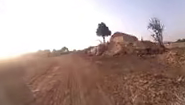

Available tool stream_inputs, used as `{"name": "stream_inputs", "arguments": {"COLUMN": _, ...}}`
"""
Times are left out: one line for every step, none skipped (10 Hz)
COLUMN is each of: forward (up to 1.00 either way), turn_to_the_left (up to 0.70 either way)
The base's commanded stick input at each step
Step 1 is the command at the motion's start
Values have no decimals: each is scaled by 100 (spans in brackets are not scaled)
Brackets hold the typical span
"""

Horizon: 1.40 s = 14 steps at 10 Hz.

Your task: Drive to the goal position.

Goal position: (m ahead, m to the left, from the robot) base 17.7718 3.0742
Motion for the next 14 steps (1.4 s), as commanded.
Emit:
{"name": "stream_inputs", "arguments": {"forward": 70, "turn_to_the_left": 0}}
{"name": "stream_inputs", "arguments": {"forward": 70, "turn_to_the_left": 0}}
{"name": "stream_inputs", "arguments": {"forward": 70, "turn_to_the_left": 0}}
{"name": "stream_inputs", "arguments": {"forward": 70, "turn_to_the_left": 0}}
{"name": "stream_inputs", "arguments": {"forward": 70, "turn_to_the_left": 0}}
{"name": "stream_inputs", "arguments": {"forward": 70, "turn_to_the_left": 0}}
{"name": "stream_inputs", "arguments": {"forward": 70, "turn_to_the_left": 0}}
{"name": "stream_inputs", "arguments": {"forward": 70, "turn_to_the_left": 0}}
{"name": "stream_inputs", "arguments": {"forward": 70, "turn_to_the_left": 0}}
{"name": "stream_inputs", "arguments": {"forward": 70, "turn_to_the_left": 0}}
{"name": "stream_inputs", "arguments": {"forward": 70, "turn_to_the_left": 0}}
{"name": "stream_inputs", "arguments": {"forward": 70, "turn_to_the_left": 0}}
{"name": "stream_inputs", "arguments": {"forward": 70, "turn_to_the_left": 0}}
{"name": "stream_inputs", "arguments": {"forward": 70, "turn_to_the_left": 0}}
